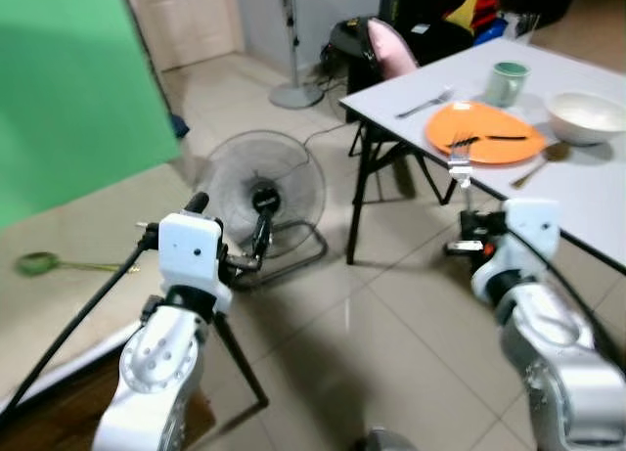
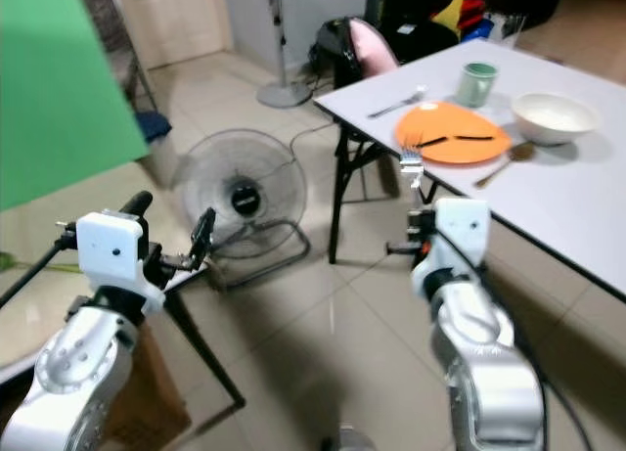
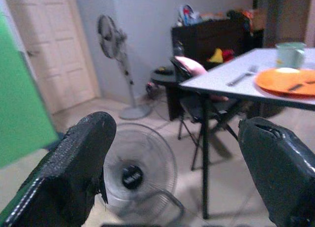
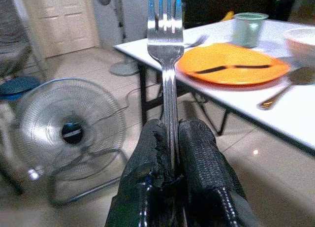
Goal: Setting the table
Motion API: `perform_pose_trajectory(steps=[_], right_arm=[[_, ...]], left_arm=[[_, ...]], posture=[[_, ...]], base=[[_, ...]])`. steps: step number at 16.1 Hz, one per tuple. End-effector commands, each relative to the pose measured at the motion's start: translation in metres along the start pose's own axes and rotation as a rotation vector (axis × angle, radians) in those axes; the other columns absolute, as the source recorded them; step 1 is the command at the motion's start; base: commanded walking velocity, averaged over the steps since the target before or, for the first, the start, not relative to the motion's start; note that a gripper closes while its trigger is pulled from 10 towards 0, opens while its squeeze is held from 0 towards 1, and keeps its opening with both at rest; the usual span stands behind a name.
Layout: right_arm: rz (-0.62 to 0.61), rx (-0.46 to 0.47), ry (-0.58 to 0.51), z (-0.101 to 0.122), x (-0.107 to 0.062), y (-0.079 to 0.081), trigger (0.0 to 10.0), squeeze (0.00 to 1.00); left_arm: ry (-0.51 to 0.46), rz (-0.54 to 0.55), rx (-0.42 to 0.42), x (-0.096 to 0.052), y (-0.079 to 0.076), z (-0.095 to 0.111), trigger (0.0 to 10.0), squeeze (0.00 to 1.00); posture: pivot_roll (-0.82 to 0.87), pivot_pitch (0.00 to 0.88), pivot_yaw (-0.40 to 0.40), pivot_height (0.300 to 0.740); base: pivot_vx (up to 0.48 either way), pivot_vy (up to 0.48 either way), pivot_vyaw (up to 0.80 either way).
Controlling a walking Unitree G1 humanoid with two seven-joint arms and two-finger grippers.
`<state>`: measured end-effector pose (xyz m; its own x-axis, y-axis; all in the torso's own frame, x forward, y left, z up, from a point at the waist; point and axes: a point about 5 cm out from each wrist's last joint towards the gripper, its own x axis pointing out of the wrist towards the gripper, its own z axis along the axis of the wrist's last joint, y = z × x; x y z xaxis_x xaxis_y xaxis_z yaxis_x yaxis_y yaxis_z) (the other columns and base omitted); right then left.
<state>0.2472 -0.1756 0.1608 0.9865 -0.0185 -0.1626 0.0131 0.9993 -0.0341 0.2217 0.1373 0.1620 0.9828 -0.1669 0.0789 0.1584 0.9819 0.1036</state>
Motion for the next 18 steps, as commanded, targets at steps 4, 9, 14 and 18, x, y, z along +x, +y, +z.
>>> perform_pose_trajectory(steps=[4,9,14,18], right_arm=[[-0.01,-0.013,0.018,-0.001,-0.003,-0.002,10.0,0.0],[-0.049,-0.007,0.037,-0.003,-0.005,-0.004,10.0,0.0],[-0.069,0.0,0.044,0.007,0.002,-0.008,10.0,0.0],[-0.052,-0.02,0.035,0.018,0.012,-0.009,10.0,0.0]], left_arm=[[0.007,0.013,0.003,-0.004,0.002,-0.003,10.0,0.0],[0.009,-0.012,0.0,-0.003,0.003,-0.004,10.0,0.0],[0.006,-0.05,0.01,0.002,0.006,-0.002,10.0,0.0],[0.005,-0.071,0.009,0.004,0.005,-0.002,10.0,0.0]], posture=[[-0.13,0.0,0.018,0.74],[-0.13,0.0,0.03,0.74],[-0.13,0.0,0.054,0.74],[-0.13,0.0,0.05,0.74]], base=[[0.0,0.0,-0.8],[0.245,0.0,-0.8],[0.352,0.0,-0.8],[0.354,0.0,-0.8]])
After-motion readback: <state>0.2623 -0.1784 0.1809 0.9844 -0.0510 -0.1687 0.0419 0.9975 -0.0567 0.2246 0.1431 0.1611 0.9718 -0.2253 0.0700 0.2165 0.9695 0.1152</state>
